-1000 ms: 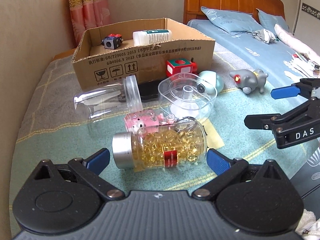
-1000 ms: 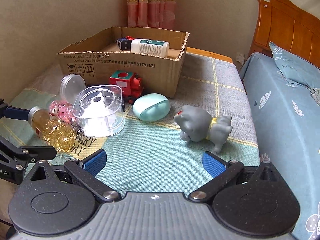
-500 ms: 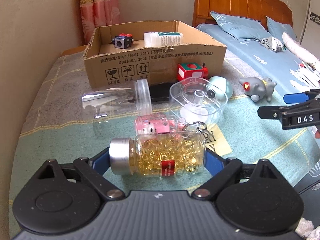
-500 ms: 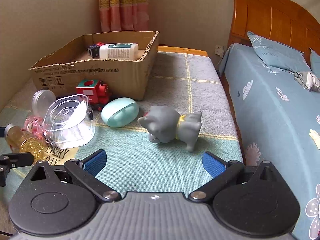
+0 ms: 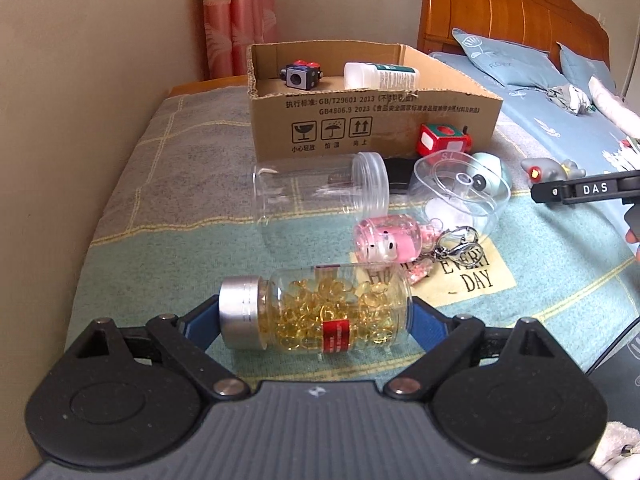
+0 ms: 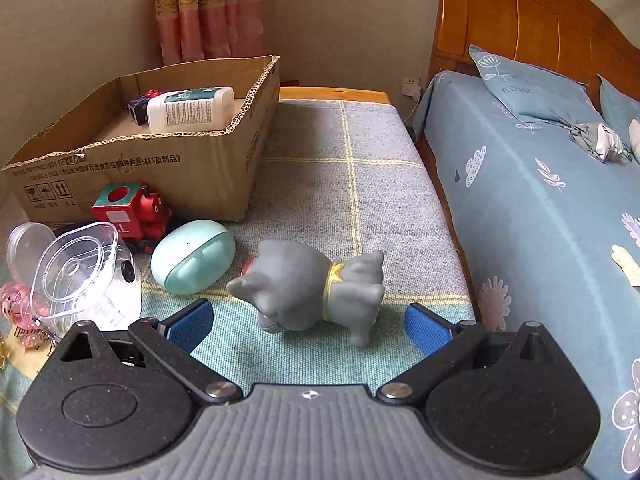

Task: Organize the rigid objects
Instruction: 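Grasp the gold capsule jar with left tool while right tool grasps the grey dog, then put capsule jar in box with left tool while right tool drops the dog in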

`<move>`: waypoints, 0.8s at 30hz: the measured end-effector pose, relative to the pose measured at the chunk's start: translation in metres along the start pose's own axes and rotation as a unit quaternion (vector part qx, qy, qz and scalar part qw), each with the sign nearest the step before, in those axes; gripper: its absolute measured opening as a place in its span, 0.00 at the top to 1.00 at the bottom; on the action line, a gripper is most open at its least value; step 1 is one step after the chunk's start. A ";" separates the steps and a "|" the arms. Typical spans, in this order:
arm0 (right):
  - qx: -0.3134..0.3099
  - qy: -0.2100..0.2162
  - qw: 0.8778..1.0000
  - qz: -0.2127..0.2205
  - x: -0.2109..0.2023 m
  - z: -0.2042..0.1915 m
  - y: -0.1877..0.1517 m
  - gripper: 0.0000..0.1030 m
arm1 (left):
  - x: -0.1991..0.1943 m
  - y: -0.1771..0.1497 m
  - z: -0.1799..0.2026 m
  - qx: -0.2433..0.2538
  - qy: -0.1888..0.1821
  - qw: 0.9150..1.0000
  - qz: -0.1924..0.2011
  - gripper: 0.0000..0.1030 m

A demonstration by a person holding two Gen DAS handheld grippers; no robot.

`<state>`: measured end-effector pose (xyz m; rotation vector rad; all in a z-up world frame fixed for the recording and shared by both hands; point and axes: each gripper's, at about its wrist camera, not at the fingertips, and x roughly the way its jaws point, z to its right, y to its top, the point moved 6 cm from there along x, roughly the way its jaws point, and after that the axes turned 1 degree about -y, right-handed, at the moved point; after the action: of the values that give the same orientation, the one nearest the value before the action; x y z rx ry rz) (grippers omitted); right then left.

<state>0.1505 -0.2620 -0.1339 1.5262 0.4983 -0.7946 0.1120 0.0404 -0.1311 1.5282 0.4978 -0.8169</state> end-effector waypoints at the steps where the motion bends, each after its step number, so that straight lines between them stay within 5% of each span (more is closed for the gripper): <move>1: -0.002 -0.002 1.000 0.001 0.002 -0.002 0.001 0.00 | 0.000 0.000 0.000 0.000 -0.001 1.000 0.001 0.09; 7: -0.011 -0.012 1.000 0.005 0.008 -0.009 0.007 0.01 | 0.002 0.003 -0.001 -0.007 -0.008 1.000 0.004 0.09; 15: -0.018 -0.040 0.999 -0.005 0.013 -0.006 0.007 0.24 | 0.001 0.002 -0.002 -0.009 -0.010 1.000 0.006 0.09; 24: -0.033 -0.005 0.999 -0.023 0.002 -0.012 0.001 0.25 | 0.000 0.003 0.000 -0.004 -0.003 1.000 0.004 0.09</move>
<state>0.1545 -0.2508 -0.1350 1.4531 0.5482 -0.8133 0.1141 0.0403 -0.1293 1.5199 0.4904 -0.8119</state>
